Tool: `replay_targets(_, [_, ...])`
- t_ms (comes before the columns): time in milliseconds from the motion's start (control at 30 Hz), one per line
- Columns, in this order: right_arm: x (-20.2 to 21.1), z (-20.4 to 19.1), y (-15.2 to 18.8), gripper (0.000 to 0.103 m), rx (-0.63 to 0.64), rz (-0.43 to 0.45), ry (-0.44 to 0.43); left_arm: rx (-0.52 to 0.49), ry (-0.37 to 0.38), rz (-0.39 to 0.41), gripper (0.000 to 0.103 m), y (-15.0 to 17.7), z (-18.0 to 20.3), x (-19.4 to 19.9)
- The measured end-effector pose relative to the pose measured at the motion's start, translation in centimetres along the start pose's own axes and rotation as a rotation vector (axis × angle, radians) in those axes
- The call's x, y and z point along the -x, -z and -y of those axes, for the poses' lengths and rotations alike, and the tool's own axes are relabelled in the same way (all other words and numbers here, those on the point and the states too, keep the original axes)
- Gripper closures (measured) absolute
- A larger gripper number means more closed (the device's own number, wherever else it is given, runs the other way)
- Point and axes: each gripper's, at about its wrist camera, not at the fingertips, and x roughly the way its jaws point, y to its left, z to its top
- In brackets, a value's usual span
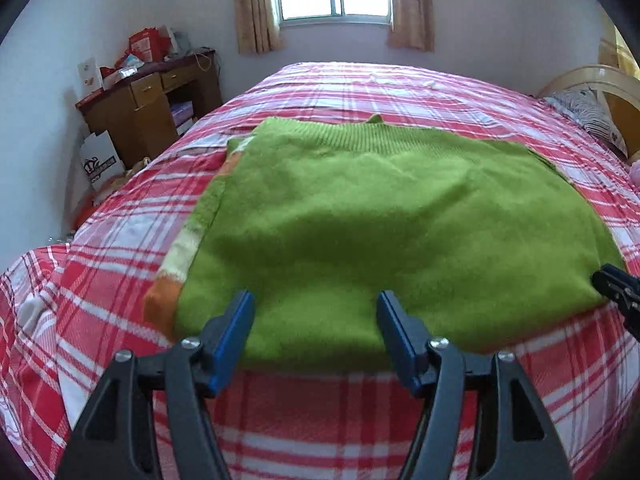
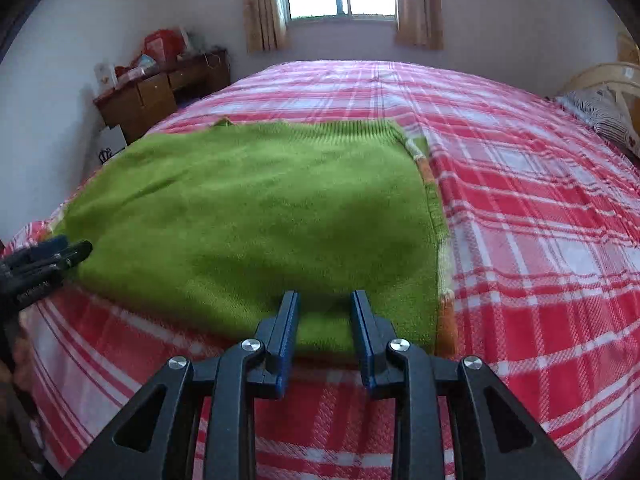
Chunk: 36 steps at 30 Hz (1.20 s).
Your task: Fold small clothes
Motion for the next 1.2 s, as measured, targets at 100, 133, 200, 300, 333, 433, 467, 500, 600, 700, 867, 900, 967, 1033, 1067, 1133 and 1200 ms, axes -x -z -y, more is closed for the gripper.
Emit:
replay_targets(100, [0.4,0.0,0.5,0.075,-0.009,-0.011,0.014,0.004,0.001,0.003,0.034,0.6,-0.7,0.3])
replay_targets(133, [0.5,0.1,0.7,0.075,-0.005,-0.012,0.017,0.001,-0.003,0.003,0.034,1.0,-0.7,0.5])
replay_targets(200, [0.7,0.3,1.2,0.076,0.012,-0.014,0.028,-0.002,-0.008,0.008,0.034,1.7,-1.0,0.6])
replay_targets(300, [1.4,1.3,2.0,0.076,0.004,-0.020,0.024,0.013,-0.020,0.005,0.027,2.8,-1.6,0.9])
replay_targets(333, [1.5,1.5,2.3,0.076,-0.003,-0.024,0.023,0.029,-0.022,-0.005,0.024,3.1,-2.1,1.0])
replay_targets(433, [2.4,1.6,2.5,0.076,-0.004,-0.051,0.071,0.074,-0.049,-0.035,0.021,3.6,-3.7,1.4])
replay_targets(467, [2.8,1.4,2.3,0.076,0.007,-0.048,0.100,0.091,-0.060,-0.029,0.022,3.6,-4.3,1.8])
replay_targets(500, [3.5,0.8,2.1,0.076,0.036,-0.018,0.109,0.118,-0.069,-0.018,0.022,3.5,-5.0,2.2])
replay_targets(600, [5.4,-2.6,0.6,0.076,0.153,0.099,0.089,0.236,-0.052,0.008,0.022,2.7,-6.9,2.7])
replay_targets(700, [4.7,-5.7,-1.3,0.076,0.178,0.140,-0.016,0.330,0.001,0.010,0.022,1.9,-7.6,2.2])
replay_targets(867, [0.0,-8.9,-2.0,0.076,0.166,0.078,-0.102,0.393,0.003,-0.032,0.022,2.0,-6.7,0.3])
replay_targets(900, [-0.9,-9.5,-1.2,0.076,0.172,0.044,-0.100,0.402,0.012,-0.040,0.022,2.0,-6.5,-0.1])
replay_targets(967, [-2.0,-9.7,-0.3,0.075,0.176,0.025,-0.093,0.412,-0.002,-0.026,0.019,2.0,-6.1,-0.5])
replay_targets(1033, [-1.7,-9.6,-0.4,0.075,0.168,0.033,-0.109,0.420,-0.001,0.000,0.017,1.6,-5.6,-0.9])
replay_targets(1067, [-1.9,-9.2,-0.5,0.075,0.153,0.030,-0.125,0.431,0.005,0.002,0.015,1.4,-5.6,-1.1])
replay_targets(1133, [-2.0,-8.6,-0.4,0.075,0.123,0.035,-0.159,0.473,0.018,0.023,0.014,0.6,-5.6,-1.5])
replay_targets(1200, [-2.1,-8.3,-0.3,0.075,0.112,0.039,-0.173,0.513,0.043,0.032,0.015,0.0,-5.7,-2.0])
